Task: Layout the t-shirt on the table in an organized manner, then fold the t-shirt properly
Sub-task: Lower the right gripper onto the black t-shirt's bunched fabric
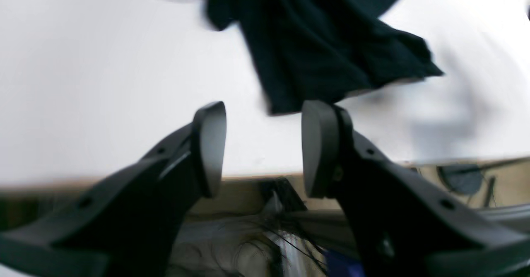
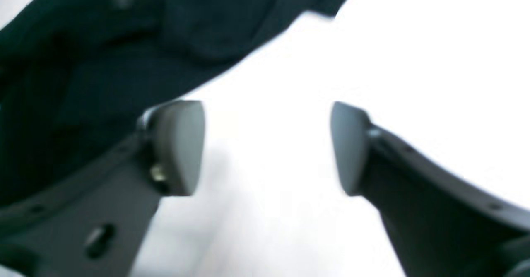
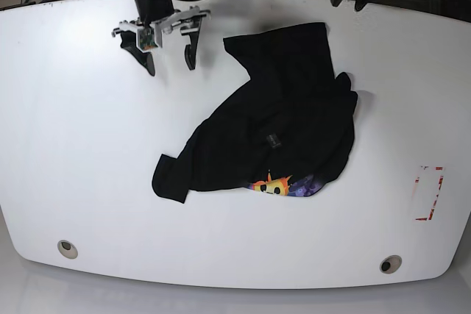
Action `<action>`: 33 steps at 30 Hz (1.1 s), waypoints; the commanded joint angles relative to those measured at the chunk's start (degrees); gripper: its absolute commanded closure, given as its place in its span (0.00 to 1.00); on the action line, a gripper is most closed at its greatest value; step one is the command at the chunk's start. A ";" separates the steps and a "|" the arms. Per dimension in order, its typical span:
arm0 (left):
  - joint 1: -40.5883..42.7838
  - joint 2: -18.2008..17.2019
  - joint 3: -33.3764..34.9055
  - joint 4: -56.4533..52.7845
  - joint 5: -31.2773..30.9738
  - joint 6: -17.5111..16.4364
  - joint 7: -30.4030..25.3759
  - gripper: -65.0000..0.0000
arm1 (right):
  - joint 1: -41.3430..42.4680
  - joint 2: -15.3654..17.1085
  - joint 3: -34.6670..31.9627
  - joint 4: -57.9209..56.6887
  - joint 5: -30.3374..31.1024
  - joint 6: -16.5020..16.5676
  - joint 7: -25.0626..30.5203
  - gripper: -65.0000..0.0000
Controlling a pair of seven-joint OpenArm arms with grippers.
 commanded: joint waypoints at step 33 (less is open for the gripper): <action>-3.88 0.04 2.76 0.71 9.55 -0.12 -1.92 0.57 | 34.54 -0.05 -14.40 -20.60 0.60 0.63 -20.99 0.20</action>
